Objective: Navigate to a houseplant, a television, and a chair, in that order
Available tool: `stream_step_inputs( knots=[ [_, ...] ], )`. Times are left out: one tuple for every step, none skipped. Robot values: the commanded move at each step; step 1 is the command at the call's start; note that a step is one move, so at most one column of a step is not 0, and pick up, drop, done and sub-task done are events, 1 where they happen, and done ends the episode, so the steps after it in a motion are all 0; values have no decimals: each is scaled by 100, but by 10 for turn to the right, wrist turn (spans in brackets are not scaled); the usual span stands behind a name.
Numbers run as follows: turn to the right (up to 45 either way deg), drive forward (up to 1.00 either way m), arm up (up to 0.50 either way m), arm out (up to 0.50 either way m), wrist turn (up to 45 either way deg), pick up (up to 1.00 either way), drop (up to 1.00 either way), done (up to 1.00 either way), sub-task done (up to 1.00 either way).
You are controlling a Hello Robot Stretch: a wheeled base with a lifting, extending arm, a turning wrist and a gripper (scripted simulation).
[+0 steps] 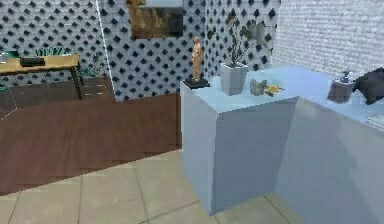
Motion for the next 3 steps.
stream_step_inputs(
  knots=[
    [0,30,0,0,0,0,0,0,0],
    [120,0,0,0,0,0,0,0,0],
    [0,0,0,0,0,0,0,0,100]
  ],
)
